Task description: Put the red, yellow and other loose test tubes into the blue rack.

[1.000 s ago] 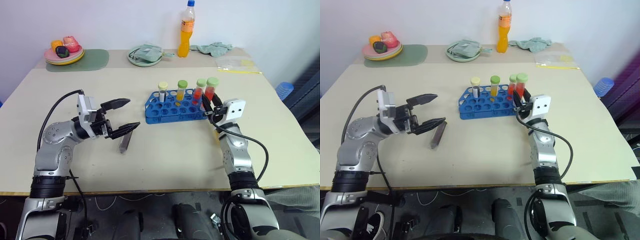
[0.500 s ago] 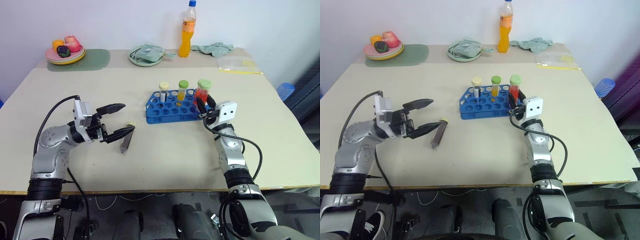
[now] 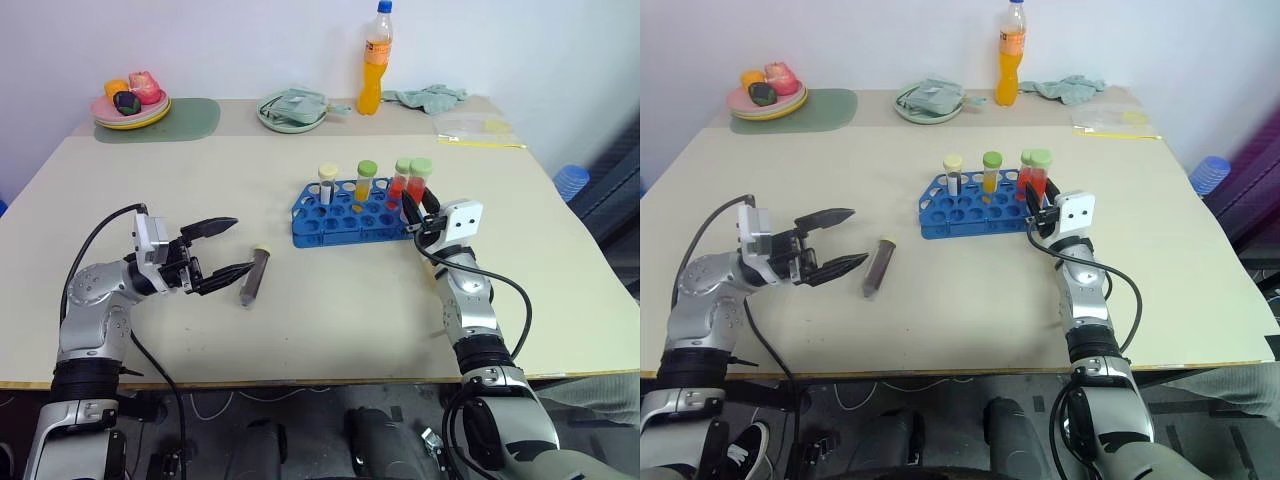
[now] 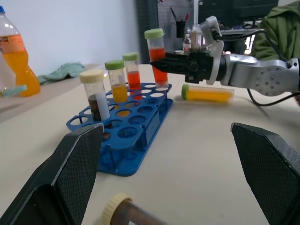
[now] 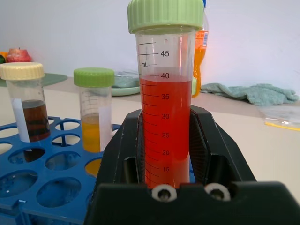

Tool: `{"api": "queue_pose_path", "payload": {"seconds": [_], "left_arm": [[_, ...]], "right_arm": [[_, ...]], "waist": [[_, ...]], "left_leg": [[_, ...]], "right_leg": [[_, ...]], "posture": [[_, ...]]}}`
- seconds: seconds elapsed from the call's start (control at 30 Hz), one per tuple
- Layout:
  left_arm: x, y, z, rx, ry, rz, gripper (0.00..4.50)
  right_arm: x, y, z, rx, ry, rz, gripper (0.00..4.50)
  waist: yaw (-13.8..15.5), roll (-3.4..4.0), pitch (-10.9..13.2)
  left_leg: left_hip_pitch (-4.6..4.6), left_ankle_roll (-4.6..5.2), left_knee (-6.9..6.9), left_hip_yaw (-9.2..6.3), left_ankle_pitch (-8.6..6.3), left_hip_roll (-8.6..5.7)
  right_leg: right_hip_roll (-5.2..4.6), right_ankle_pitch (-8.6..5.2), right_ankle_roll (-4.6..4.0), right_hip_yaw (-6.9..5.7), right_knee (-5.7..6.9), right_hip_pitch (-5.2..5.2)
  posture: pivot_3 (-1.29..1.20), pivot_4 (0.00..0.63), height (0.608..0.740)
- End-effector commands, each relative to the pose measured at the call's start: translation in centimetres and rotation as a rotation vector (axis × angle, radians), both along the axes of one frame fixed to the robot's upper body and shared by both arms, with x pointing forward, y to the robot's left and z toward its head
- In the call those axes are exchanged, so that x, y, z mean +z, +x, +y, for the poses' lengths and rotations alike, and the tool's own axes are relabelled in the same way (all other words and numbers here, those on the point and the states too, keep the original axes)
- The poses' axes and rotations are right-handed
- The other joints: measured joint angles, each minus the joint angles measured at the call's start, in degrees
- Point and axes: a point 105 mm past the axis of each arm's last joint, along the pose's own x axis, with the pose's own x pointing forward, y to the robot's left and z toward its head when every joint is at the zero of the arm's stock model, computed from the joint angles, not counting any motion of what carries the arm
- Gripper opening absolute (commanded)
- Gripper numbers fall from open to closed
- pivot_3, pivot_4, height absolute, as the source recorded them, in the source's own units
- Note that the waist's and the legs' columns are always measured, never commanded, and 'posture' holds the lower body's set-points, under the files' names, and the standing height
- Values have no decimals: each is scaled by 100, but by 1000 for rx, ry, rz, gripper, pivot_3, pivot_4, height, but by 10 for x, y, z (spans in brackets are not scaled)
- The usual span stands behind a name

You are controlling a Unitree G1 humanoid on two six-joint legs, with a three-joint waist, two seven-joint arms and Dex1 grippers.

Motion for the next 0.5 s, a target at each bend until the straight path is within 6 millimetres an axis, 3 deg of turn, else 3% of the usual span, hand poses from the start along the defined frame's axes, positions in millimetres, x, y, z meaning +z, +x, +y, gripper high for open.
{"api": "queue_pose_path", "payload": {"seconds": [0.03,0.33,0.5], "left_arm": [[9,-1,7,11,1,-51,4500],[5,2,12,17,2,-45,4500],[5,-1,11,14,5,-49,4500]], "right_arm": [[7,2,5,12,2,-27,797],[6,4,16,37,2,-26,797],[1,3,8,45,65,6,797]], "waist": [[-4,0,0],[-18,0,0],[-47,0,0]], "left_leg": [[0,0,0,0,0,0],[1,0,0,0,0,1],[1,0,0,-1,0,2]], "right_leg": [[0,0,0,0,0,0],[1,1,1,0,1,0],[1,3,4,-1,1,0]], "posture": [[0,150,740],[0,150,740],[0,150,740]]}}
